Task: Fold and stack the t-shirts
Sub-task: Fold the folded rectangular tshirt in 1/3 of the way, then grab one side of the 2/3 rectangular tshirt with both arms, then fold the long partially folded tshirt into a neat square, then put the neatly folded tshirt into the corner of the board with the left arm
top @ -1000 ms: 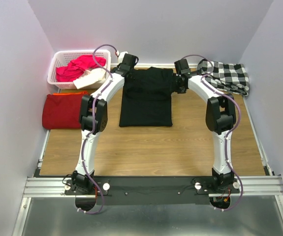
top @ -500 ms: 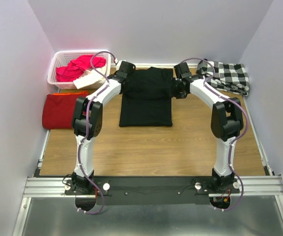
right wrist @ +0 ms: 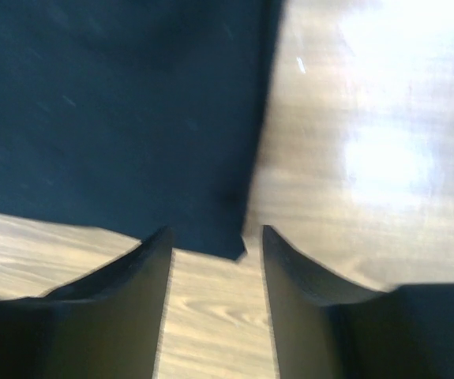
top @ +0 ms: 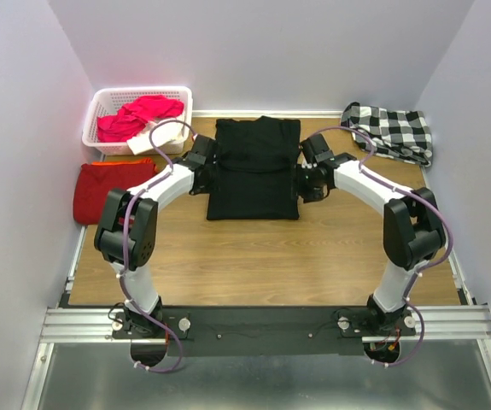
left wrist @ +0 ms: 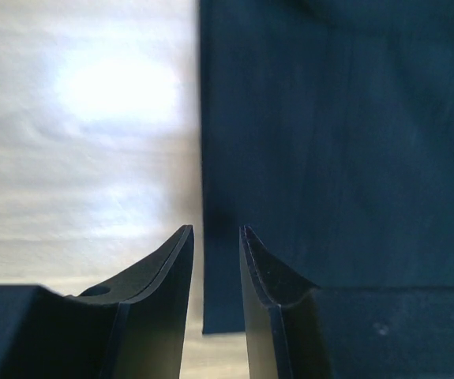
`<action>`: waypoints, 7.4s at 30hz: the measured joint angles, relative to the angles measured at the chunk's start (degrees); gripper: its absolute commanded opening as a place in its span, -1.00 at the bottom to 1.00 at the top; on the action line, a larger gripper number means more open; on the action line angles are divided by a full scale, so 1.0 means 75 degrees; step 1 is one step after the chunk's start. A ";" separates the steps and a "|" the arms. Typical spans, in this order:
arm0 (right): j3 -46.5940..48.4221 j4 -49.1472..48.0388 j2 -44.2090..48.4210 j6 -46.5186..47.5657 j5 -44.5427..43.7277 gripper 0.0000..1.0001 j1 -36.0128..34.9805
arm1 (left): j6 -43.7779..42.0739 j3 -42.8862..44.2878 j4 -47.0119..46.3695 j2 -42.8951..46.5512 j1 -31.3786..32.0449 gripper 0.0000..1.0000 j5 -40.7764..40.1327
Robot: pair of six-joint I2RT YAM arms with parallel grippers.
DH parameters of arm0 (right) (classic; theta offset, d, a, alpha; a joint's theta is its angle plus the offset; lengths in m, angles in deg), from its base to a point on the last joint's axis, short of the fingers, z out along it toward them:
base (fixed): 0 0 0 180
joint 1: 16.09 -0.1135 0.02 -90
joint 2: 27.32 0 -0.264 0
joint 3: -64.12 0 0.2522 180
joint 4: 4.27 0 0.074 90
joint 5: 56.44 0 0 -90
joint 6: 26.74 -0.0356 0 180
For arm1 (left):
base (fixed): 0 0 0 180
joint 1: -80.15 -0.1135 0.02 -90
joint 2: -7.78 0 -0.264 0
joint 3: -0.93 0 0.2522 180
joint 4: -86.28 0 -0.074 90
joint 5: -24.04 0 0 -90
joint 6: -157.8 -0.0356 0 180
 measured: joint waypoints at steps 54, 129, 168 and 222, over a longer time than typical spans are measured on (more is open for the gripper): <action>-0.2177 -0.2072 0.0224 -0.0606 0.0924 -0.99 0.0006 | 0.0600 -0.2783 -0.1585 0.1058 -0.0058 -1.00 0.1961; 0.1961 -0.0207 -0.0746 -0.0122 -0.0513 -0.99 0.1040 | -0.0274 0.6723 0.2812 -0.2929 -0.0181 -1.00 0.0848; 0.5447 -0.0411 -0.3494 -0.0047 -0.0720 0.02 0.2002 | -0.0504 0.6484 -0.1072 -0.3593 -0.0866 -0.17 0.2034; -0.1486 -0.0612 0.0041 -0.0475 0.1288 -0.01 0.1020 | 0.0140 -0.0720 0.0364 0.0055 0.0603 -0.40 0.1754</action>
